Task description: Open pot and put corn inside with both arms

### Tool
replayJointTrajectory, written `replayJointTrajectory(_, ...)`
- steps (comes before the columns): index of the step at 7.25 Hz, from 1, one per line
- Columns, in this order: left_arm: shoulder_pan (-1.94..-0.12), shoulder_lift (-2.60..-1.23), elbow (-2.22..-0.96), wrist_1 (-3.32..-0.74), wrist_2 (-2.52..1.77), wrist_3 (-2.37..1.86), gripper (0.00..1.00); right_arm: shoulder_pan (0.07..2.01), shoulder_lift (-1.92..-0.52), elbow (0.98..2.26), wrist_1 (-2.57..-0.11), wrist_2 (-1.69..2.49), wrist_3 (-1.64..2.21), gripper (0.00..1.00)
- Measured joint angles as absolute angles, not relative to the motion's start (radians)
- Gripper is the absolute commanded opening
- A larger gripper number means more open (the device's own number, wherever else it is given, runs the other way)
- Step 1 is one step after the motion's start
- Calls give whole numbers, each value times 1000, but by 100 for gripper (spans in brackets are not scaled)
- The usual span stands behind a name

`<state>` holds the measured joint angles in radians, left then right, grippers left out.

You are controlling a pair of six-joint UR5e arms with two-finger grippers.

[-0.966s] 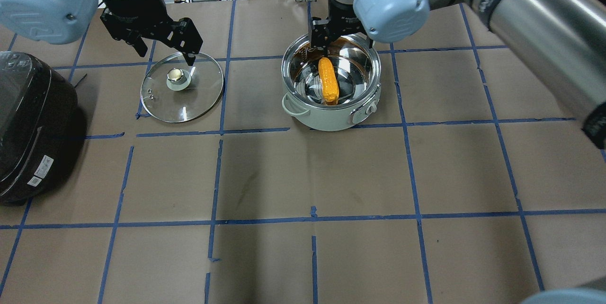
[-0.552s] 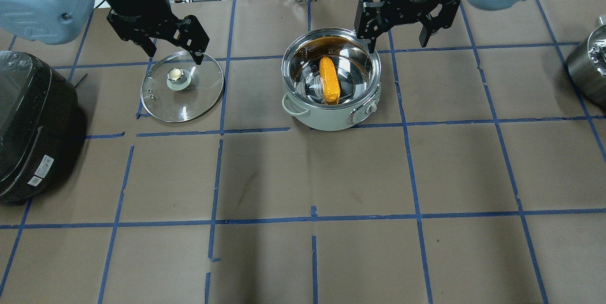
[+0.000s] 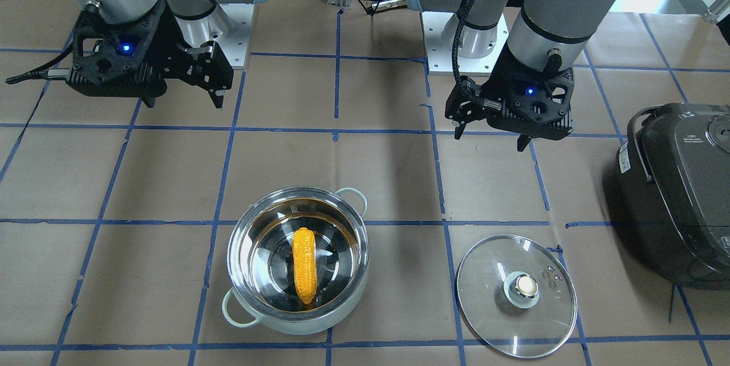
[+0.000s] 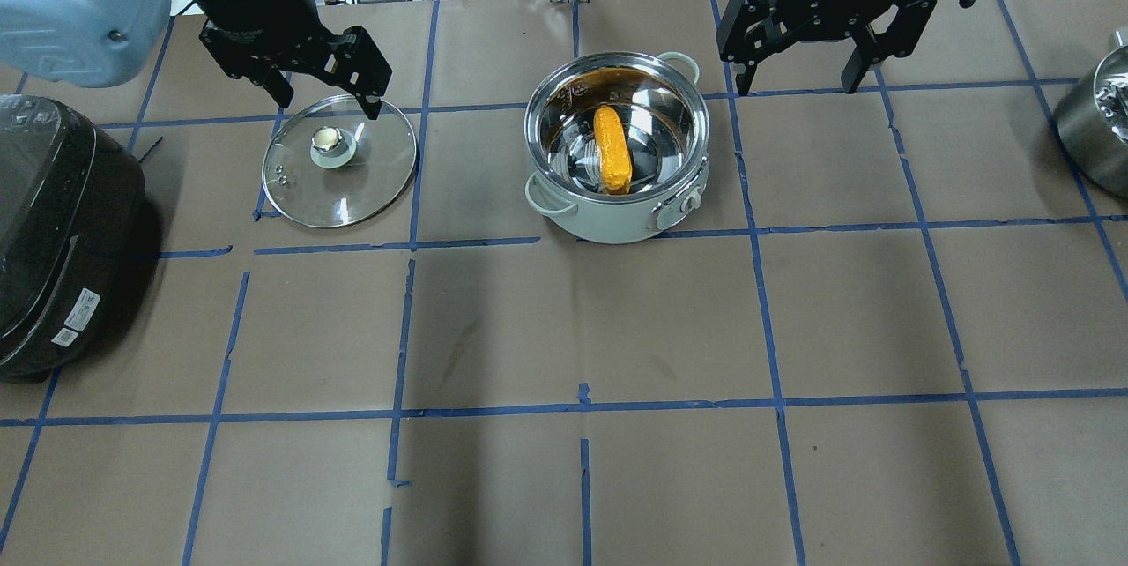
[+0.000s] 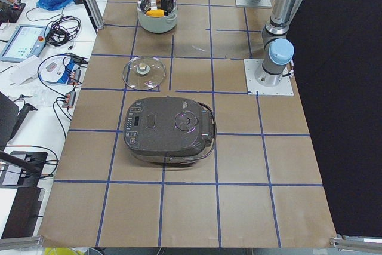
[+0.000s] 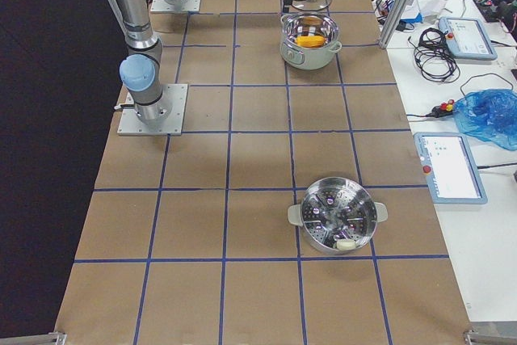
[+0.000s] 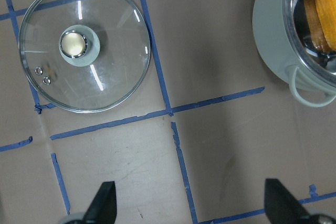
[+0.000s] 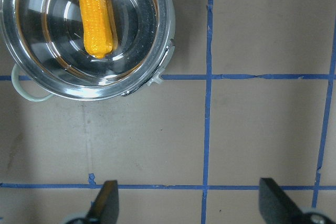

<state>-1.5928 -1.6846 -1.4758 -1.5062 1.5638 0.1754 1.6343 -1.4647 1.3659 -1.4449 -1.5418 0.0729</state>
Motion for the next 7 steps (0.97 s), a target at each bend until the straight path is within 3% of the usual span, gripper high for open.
replayJointTrajectory(7,-1580,-1677,-1482,-1505,1614,41,100,1635,-1466,1368,-1449,-1535,66,100)
